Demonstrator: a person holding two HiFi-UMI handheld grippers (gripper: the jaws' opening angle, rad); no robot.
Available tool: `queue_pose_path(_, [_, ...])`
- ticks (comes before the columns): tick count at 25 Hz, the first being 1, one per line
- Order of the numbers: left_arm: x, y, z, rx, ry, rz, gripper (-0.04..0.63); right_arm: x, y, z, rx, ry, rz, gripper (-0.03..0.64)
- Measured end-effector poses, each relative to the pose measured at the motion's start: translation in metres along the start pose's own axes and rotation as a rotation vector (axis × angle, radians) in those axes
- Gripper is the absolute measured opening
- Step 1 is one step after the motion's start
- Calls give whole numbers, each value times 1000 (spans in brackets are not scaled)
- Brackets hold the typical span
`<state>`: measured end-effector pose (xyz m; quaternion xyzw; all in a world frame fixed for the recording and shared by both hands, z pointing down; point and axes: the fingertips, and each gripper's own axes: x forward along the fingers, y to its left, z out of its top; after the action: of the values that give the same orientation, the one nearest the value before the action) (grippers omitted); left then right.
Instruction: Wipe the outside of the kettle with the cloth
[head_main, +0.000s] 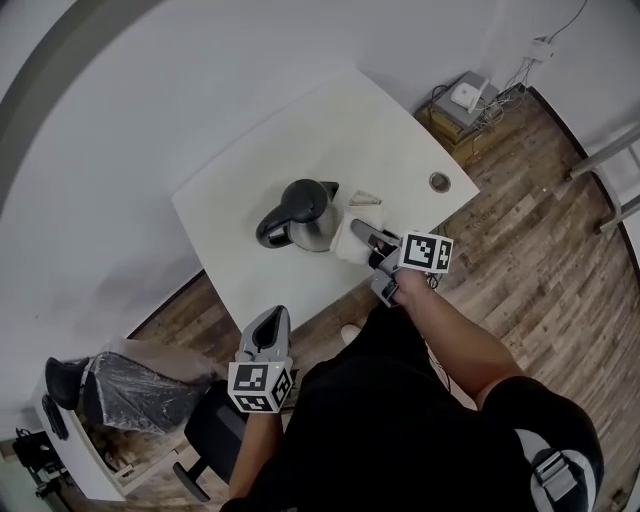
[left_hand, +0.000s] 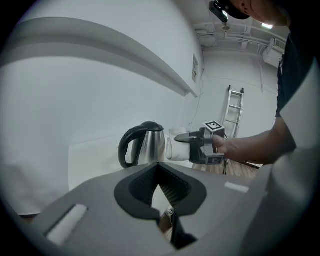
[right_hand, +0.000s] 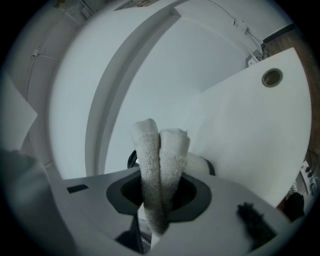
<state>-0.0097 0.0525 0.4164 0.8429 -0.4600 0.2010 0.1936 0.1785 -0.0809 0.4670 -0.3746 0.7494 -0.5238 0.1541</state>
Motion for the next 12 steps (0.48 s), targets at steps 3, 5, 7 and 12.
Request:
queue_pose_path(3, [2,-2,0,6,13,5,8,1,-26,-7,23,14,-39,98])
queue_pose_path(5, [2,-2,-1,6,21,14,8,2,-43,-12,35,28,-65,98])
queue_pose_path(7, [2,-4,-2,10,30,17,8,3,-55,-16,46,37,-83,98])
queue_pose_path(12, [3,-5,-7,8,54,26,8,4,-84,-22,43,54,-146,98])
